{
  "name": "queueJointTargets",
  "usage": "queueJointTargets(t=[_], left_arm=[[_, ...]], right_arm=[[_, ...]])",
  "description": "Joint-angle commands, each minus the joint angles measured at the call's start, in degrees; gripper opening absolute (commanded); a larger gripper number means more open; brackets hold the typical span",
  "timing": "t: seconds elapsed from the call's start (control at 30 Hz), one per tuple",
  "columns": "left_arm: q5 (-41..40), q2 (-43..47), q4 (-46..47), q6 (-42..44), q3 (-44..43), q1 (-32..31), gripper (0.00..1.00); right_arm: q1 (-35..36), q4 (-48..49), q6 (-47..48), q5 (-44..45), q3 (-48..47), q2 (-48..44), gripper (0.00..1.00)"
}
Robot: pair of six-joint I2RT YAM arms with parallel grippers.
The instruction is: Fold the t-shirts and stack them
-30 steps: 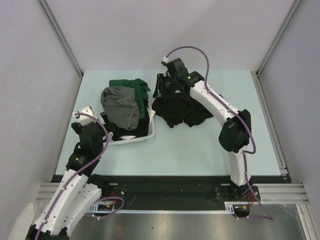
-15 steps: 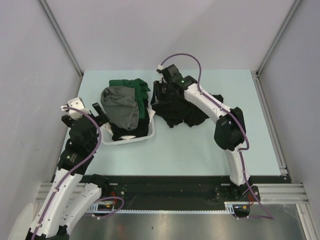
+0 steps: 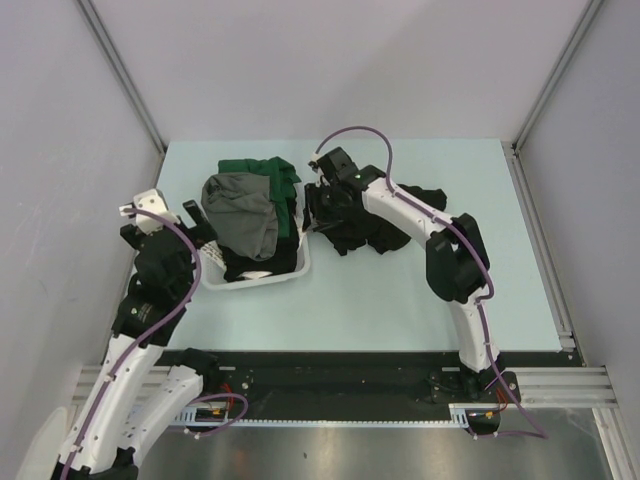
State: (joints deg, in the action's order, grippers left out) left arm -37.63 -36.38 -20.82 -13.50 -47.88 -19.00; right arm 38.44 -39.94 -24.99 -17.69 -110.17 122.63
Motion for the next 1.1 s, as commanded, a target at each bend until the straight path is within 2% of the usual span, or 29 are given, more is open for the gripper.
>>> queueJointTargets(t=[0.0, 0.17, 0.23, 0.27, 0.3, 0.33, 0.53, 0.77, 1.07], left_arm=[[0.27, 0.35, -0.01, 0.49, -2.84, -0.15, 1.0], [0.27, 0.7, -0.01, 0.75, -2.92, -0.16, 1.0], [0.27, 0.78, 0.08, 0.84, -2.92, -0.16, 1.0], [0.36, 0.96, -0.01, 1.01, -3.01, -0.16, 1.0], [0.27, 1.05, -0.01, 1.1, -3.1, -0.16, 0.99], [0.19, 1.22, 0.08, 1.19, -3.1, -0.16, 1.0], [-0.25, 2.28, -0.89, 1.81, -3.36, -0.15, 1.0], [-1.22, 3.42, -3.34, 2.16, -5.03, -0.07, 1.0], [-3.42, 6.85, -7.21, 2.42, -6.61, -0.07, 0.99]], right_arm=[[1.2, 2.15, -0.23, -1.82, 1.36, -0.2, 0.4], [1.91, 3.55, -1.11, -2.7, 1.62, 0.94, 0.4], [2.17, 4.43, -1.72, -3.83, 1.62, 1.82, 0.3], [2.34, 5.22, -2.16, -4.36, 1.36, 2.26, 0.22], [2.69, 5.49, -2.43, -4.8, 1.19, 2.7, 0.04], [2.96, 5.49, -3.04, -5.5, 0.84, 3.05, 0.0], [5.94, 6.02, -5.15, -6.82, -4.25, 8.67, 0.0], [11.22, 6.01, -9.27, -12.18, -20.06, 20.88, 0.0], [15.96, 18.57, -22.18, -22.54, -21.84, 25.99, 0.0]])
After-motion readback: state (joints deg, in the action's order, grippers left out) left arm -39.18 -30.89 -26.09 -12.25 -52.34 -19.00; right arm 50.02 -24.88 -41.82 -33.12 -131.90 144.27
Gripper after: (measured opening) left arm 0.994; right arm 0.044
